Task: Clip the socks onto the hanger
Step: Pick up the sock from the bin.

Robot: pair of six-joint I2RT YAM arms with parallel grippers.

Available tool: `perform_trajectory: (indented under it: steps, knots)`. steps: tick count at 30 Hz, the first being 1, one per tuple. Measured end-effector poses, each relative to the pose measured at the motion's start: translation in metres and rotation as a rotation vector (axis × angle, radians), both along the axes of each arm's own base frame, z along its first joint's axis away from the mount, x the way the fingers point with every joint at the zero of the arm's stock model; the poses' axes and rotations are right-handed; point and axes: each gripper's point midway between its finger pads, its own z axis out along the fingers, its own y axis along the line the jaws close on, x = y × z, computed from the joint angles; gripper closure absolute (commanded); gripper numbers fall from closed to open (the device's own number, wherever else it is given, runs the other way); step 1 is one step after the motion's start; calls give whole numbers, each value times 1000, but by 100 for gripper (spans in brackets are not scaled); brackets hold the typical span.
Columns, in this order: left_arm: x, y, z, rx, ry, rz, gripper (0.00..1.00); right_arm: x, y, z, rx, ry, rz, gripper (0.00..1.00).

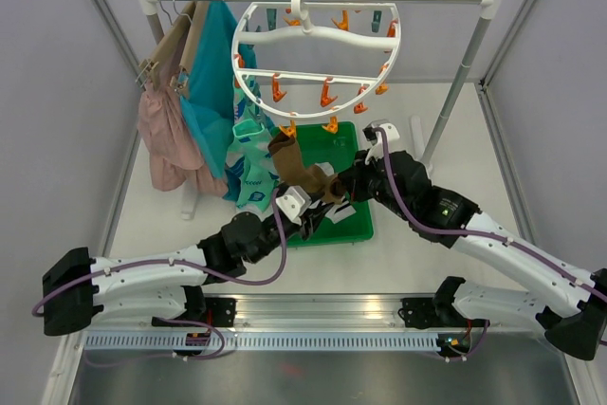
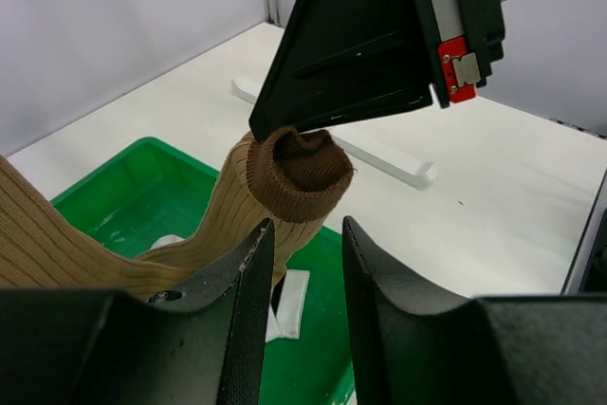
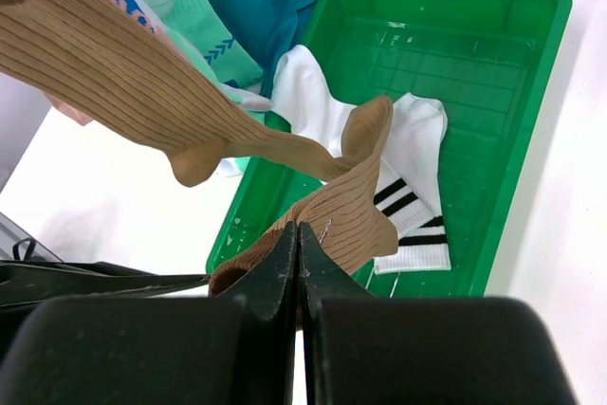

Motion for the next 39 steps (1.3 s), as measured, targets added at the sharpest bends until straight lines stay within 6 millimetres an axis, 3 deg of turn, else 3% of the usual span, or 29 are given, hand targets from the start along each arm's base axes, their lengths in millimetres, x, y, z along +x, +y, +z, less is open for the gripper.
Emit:
perform_trajectory:
  steps: [21, 34, 39]
  knots:
    - [3, -20, -9, -19, -23, -29, 59, -3, 1, 9, 14, 7, 11, 100]
    - [0, -29, 0, -29, -39, -65, 58, -2, 2, 9, 11, 10, 11, 100]
    - [1, -30, 2, -30, -45, -65, 65, -2, 3, 12, 14, 7, 11, 100]
